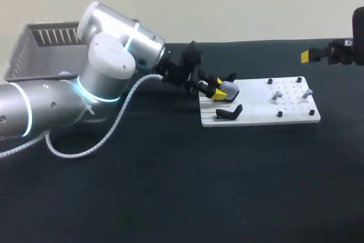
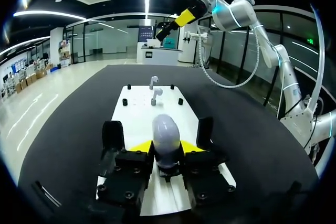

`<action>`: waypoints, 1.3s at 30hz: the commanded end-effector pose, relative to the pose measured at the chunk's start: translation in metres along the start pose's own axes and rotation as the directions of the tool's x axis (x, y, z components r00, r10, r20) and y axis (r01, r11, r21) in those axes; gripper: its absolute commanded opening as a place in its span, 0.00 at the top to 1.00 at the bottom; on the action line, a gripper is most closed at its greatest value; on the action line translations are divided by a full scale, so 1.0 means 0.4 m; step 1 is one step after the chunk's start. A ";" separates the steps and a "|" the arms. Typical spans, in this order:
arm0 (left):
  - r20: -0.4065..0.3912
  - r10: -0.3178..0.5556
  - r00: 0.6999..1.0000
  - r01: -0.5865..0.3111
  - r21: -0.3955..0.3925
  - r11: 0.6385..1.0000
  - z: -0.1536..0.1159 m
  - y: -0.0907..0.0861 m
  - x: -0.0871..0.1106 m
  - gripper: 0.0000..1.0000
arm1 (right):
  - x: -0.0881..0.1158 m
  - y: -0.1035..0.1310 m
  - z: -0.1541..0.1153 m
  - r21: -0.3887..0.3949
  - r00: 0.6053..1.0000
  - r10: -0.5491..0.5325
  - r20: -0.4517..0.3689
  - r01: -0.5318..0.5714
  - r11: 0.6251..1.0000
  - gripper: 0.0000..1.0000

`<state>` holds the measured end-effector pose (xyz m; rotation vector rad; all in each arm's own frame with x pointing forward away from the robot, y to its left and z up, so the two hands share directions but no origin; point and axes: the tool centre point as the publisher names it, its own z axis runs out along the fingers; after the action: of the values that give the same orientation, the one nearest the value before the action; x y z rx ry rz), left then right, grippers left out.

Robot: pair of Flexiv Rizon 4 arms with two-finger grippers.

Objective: Pick up each earbud case from the left stands, insert the matching earbuds, close the lid, and place the case in the box.

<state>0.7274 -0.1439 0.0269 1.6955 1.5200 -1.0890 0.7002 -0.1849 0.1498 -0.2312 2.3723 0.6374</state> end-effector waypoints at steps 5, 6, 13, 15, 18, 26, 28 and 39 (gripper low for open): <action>0.004 0.016 1.000 -0.016 0.005 1.000 -0.001 -0.010 -0.009 1.00 | 0.001 0.001 -0.001 0.002 1.000 0.000 0.000 0.000 1.000 0.00; 0.007 0.018 1.000 -0.018 0.004 1.000 -0.004 -0.014 -0.010 1.00 | 0.001 0.001 -0.001 0.002 1.000 0.000 0.000 0.000 1.000 0.00; 0.060 0.035 0.998 -0.033 -0.042 0.999 -0.045 -0.044 -0.042 1.00 | 0.001 0.001 -0.001 0.002 1.000 0.000 0.000 0.000 1.000 0.00; 0.100 0.049 0.994 -0.044 -0.056 0.997 -0.065 -0.052 -0.064 1.00 | 0.001 0.001 -0.001 0.002 1.000 0.000 0.000 0.000 1.000 0.00; 0.146 0.087 0.985 -0.075 -0.082 0.994 -0.095 -0.063 -0.104 1.00 | 0.001 0.001 -0.001 0.002 1.000 0.000 0.000 0.000 1.000 0.00; 0.290 0.147 0.946 -0.115 -0.126 0.985 -0.142 -0.103 -0.187 1.00 | 0.001 0.001 -0.001 0.002 1.000 0.000 0.000 0.000 1.000 0.00; 0.317 0.147 0.937 -0.110 -0.133 0.985 -0.145 -0.114 -0.198 1.00 | 0.001 0.001 -0.001 0.002 1.000 0.000 0.000 0.000 1.000 0.00; 0.391 0.134 0.911 -0.091 -0.126 0.988 -0.135 -0.159 -0.225 1.00 | 0.001 0.001 -0.001 0.002 1.000 0.000 0.000 0.000 1.000 0.00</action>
<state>0.6794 -0.1308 0.1382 1.4280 1.1539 -1.2383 0.7002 -0.1849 0.1498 -0.2312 2.3723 0.6374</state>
